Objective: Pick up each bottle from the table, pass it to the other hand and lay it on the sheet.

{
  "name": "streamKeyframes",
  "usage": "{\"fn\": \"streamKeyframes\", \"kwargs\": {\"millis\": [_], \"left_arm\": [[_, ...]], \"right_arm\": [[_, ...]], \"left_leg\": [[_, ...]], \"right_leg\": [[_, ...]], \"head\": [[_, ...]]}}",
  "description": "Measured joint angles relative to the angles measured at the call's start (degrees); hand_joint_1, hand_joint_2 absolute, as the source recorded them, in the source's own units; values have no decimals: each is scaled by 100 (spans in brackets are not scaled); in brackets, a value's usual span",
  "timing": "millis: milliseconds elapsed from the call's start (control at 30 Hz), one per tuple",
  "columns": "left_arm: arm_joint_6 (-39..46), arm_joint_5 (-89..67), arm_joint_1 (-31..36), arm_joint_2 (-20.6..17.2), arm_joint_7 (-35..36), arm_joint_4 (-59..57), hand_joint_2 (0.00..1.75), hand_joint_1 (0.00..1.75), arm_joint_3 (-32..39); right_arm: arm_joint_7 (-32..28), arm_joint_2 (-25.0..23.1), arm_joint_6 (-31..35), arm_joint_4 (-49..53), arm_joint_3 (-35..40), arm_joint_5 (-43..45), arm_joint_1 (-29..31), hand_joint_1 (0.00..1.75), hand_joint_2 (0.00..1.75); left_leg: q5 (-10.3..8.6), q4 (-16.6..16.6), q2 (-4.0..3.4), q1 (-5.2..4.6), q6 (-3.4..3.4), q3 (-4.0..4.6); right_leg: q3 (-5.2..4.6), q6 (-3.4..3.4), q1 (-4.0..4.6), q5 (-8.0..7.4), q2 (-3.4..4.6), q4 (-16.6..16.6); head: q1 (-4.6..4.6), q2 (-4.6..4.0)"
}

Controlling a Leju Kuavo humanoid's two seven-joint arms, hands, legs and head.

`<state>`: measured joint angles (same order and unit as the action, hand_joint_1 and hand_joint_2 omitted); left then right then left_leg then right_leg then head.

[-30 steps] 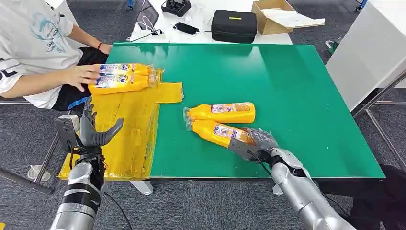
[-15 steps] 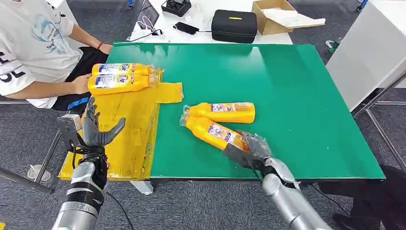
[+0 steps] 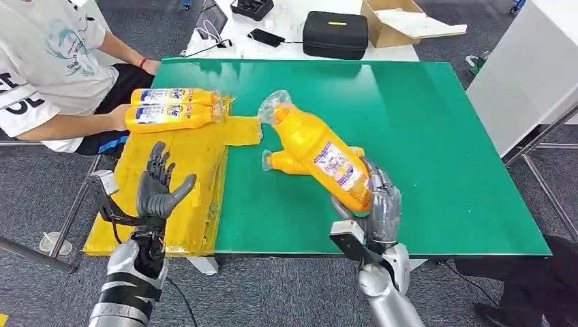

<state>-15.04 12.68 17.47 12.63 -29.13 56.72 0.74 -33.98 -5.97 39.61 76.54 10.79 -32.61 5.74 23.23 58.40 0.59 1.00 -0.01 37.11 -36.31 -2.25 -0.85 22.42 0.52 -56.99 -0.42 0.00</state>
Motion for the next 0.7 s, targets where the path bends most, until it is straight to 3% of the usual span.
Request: {"fn": "streamKeyframes", "kwargs": {"millis": [100,267,367,700], "left_arm": [[-219,215,-79,-2,98,129,175,0,-170],[-1588,1066,-305,-92,328,244,175,0,-528],[-1973,1234,-432,-164,358,347,175,0,-782],[-2249,1556,-533,-317,531,489,175,0,-1490]], "right_arm": [[-186,-118,0,142,-240,225,-105,175,175],[-553,-220,-212,132,-480,712,-224,175,175],[-580,-257,-336,51,-498,839,-261,175,175],[-584,-474,-392,-547,-129,735,-225,175,175]], "left_leg": [[0,0,-1,1,0,-1],[-1,0,-1,1,-1,-1],[0,0,-2,1,-1,0],[0,-2,-2,2,-2,2]], "right_leg": [[0,0,1,0,0,0],[0,0,2,0,0,0],[-1,0,1,0,0,0],[-2,2,3,1,0,0]], "head": [[0,2],[0,0],[0,2],[2,0]]}}
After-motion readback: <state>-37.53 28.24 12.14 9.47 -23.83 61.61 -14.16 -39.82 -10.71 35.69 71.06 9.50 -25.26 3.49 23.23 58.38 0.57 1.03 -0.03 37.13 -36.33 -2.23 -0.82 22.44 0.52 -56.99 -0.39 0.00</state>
